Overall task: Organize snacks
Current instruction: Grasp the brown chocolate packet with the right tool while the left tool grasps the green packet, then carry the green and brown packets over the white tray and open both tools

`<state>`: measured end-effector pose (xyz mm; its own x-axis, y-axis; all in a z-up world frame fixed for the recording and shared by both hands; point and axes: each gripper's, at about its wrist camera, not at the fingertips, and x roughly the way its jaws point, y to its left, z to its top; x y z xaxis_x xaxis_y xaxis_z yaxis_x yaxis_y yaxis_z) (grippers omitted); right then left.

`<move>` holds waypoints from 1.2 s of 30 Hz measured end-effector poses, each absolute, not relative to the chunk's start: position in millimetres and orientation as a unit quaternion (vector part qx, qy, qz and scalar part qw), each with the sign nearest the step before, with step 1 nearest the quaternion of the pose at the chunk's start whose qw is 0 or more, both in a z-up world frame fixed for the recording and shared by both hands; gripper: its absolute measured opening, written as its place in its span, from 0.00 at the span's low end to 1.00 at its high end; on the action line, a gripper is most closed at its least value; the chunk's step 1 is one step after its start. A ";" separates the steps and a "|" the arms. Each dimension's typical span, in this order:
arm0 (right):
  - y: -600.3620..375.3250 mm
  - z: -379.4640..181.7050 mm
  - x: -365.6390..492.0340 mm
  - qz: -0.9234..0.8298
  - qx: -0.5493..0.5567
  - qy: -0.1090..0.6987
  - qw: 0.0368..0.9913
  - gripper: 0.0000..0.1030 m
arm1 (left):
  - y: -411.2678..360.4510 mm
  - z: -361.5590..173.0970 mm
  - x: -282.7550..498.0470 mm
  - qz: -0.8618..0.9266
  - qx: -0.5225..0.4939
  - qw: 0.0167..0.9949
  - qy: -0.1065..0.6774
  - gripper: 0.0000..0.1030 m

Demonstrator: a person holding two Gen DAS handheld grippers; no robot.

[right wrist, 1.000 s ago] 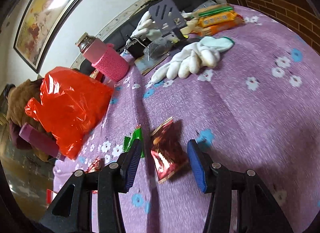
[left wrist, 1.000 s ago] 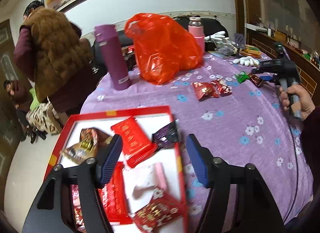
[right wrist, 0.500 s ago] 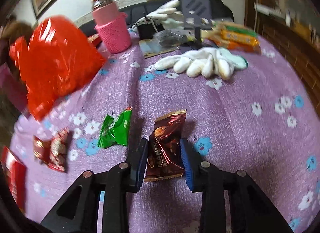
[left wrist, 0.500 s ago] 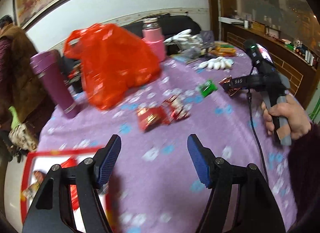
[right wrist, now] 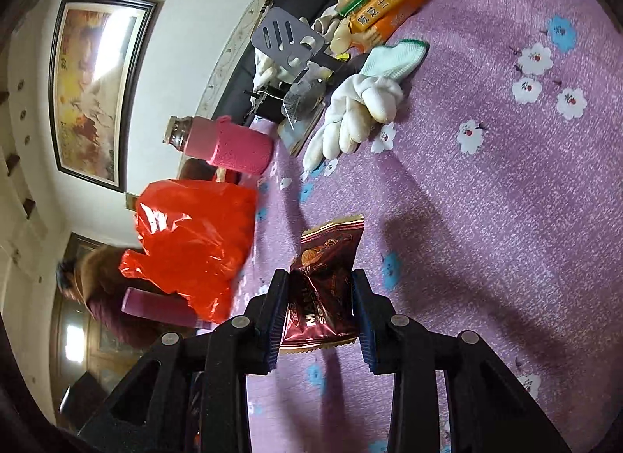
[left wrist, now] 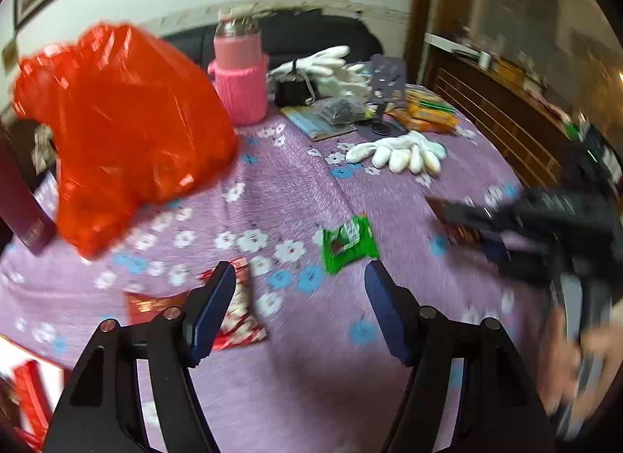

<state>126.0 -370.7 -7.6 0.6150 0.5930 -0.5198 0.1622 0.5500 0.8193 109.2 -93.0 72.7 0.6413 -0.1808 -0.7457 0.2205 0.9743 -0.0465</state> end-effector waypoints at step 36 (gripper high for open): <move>-378.1 -8.7 125.6 0.125 0.464 0.401 0.780 0.34 | -96.6 22.6 126.0 -0.143 -0.010 0.891 0.430 0.16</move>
<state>125.6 -378.1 -8.7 0.6469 0.5668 -0.5101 0.1783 0.5379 0.8239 126.0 -96.6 22.6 0.5893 -0.2631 -0.7638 0.2459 0.9590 -0.1406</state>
